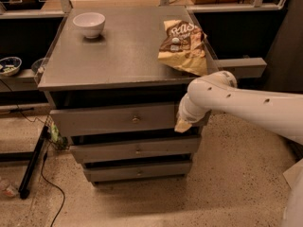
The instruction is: Close top drawer
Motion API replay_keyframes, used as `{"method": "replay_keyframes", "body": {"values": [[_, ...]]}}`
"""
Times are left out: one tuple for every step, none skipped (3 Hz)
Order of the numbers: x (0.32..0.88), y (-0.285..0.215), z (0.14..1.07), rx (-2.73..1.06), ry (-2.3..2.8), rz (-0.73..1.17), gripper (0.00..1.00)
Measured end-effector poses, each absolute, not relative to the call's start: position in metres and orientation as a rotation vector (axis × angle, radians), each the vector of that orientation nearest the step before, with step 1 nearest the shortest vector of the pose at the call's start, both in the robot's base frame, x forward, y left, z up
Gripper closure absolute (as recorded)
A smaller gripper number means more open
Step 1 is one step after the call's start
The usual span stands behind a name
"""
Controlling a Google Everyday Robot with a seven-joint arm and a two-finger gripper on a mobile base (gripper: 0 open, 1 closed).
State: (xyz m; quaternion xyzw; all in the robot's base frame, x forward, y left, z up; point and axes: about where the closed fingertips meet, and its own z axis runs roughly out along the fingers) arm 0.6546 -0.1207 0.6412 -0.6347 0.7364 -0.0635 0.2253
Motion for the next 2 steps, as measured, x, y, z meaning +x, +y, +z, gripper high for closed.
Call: {"method": "replay_keyframes", "body": {"values": [[0.6546, -0.1207, 0.6411, -1.751, 2.031, -0.175, 0.00], [0.6546, -0.1207, 0.6411, -1.751, 2.031, -0.175, 0.00]]}}
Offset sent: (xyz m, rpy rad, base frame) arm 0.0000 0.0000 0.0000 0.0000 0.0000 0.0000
